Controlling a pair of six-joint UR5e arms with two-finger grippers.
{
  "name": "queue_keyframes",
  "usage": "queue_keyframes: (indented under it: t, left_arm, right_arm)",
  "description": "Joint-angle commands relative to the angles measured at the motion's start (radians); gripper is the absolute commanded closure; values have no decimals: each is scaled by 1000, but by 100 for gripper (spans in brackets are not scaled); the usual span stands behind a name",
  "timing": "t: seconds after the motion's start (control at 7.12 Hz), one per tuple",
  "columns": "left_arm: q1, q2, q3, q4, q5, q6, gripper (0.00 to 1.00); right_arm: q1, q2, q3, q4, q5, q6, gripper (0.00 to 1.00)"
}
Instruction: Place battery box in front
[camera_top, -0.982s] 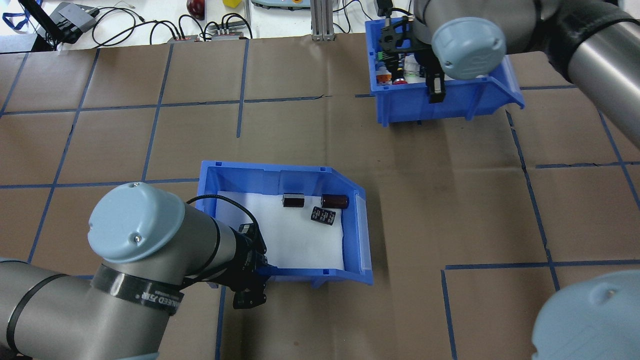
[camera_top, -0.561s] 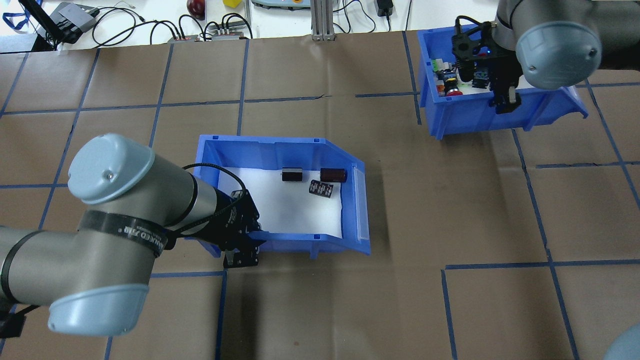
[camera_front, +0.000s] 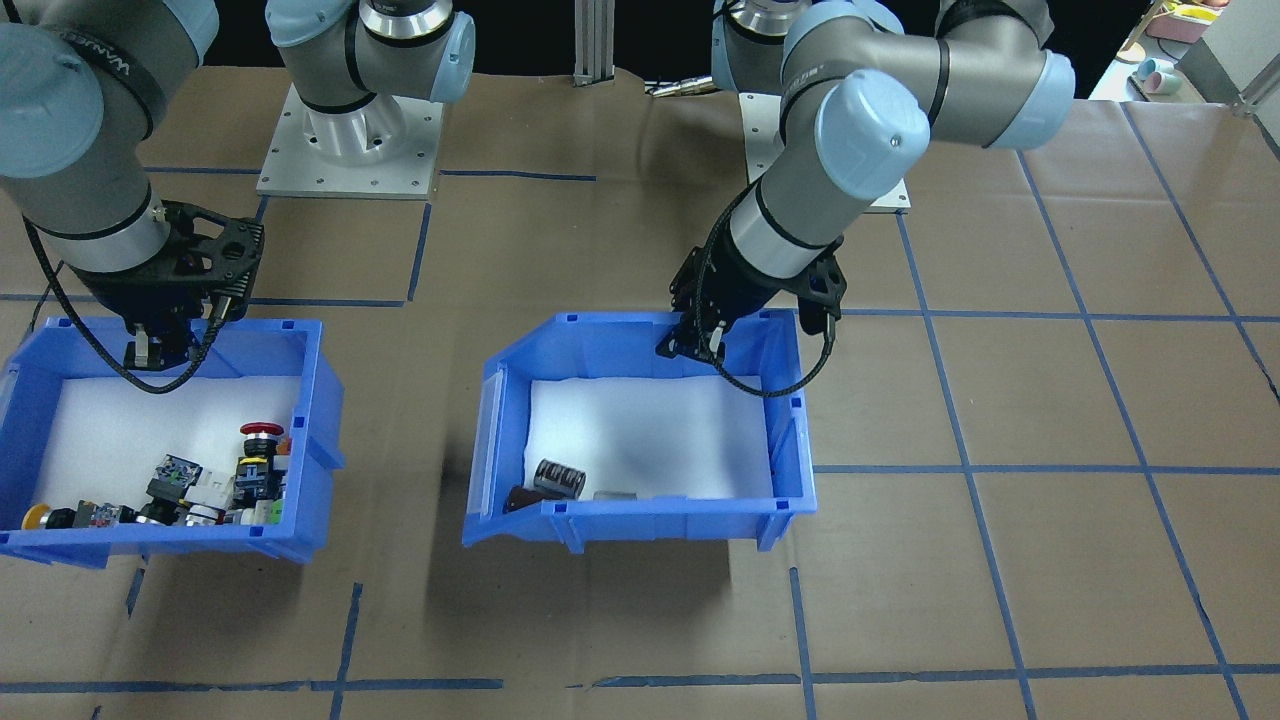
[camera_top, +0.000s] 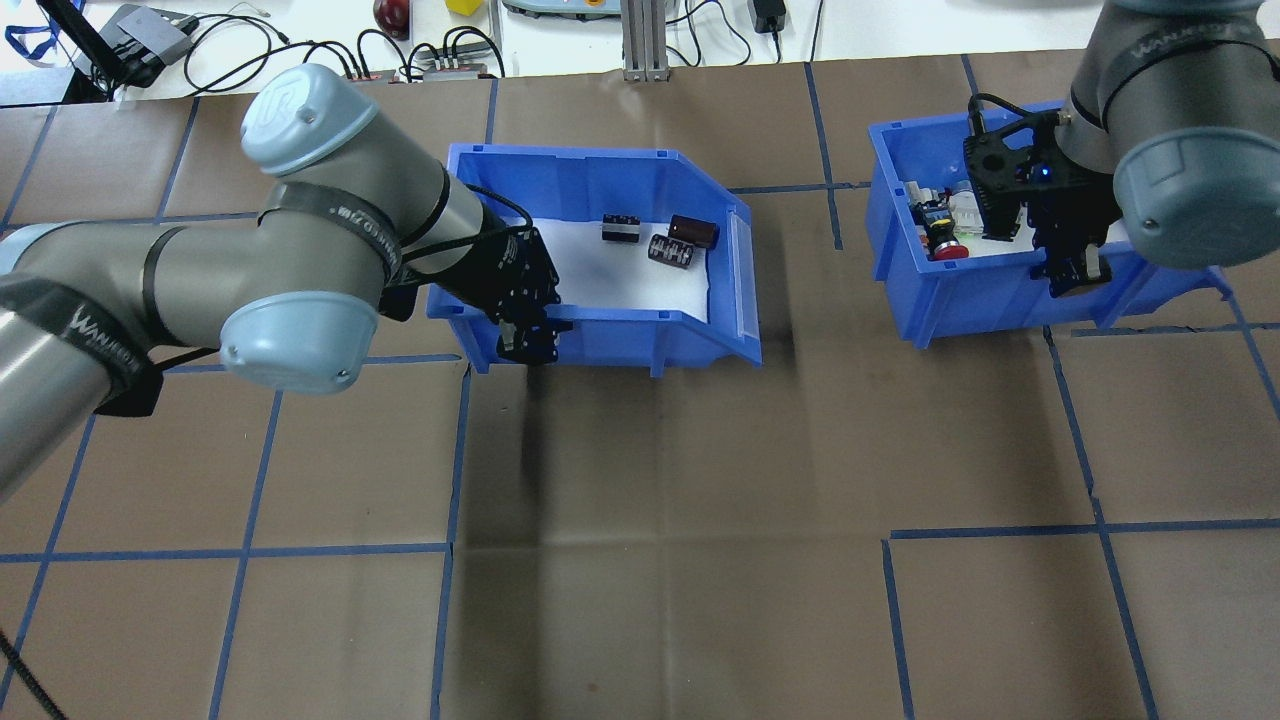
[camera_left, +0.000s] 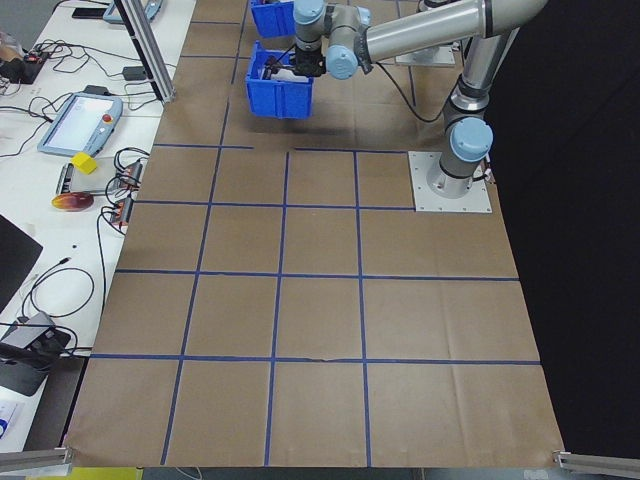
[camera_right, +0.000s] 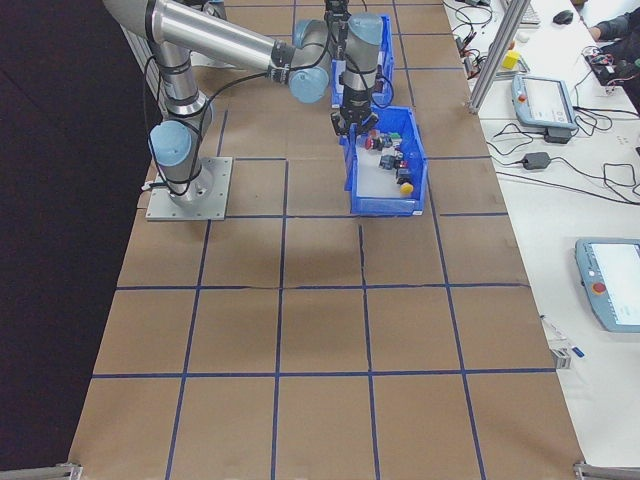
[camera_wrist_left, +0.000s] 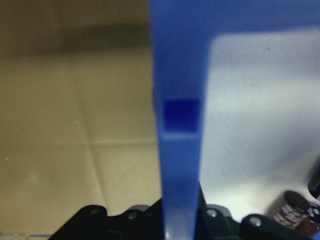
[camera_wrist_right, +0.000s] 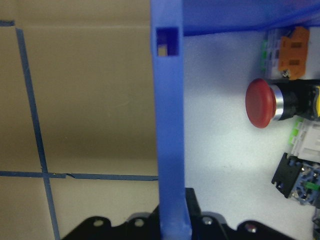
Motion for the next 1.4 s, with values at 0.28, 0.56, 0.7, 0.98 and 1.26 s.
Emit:
queue_keyframes:
  t: [0.28,0.56,0.7,0.98,1.26]
  left_arm:
    - [-44,-282,258,68,-31,-13,100]
    - [-46,-318,284,69,-104,-14,100]
    - [-46,-318,272,68,-108,-14,100]
    - [-46,-318,264,68,-106,-17,94]
    - [-41,-318,266,66,-94,-57,71]
  right_arm:
    - [-115,-86,102,-12,40,-117,94]
    - [-115,-87,103,-11,40,-114,94]
    - [-115,-89,108,-9,40,-112,93]
    - [-113,-92,114,-4,40,-109,93]
    - [-113,-109,142,-7,40,-109,93]
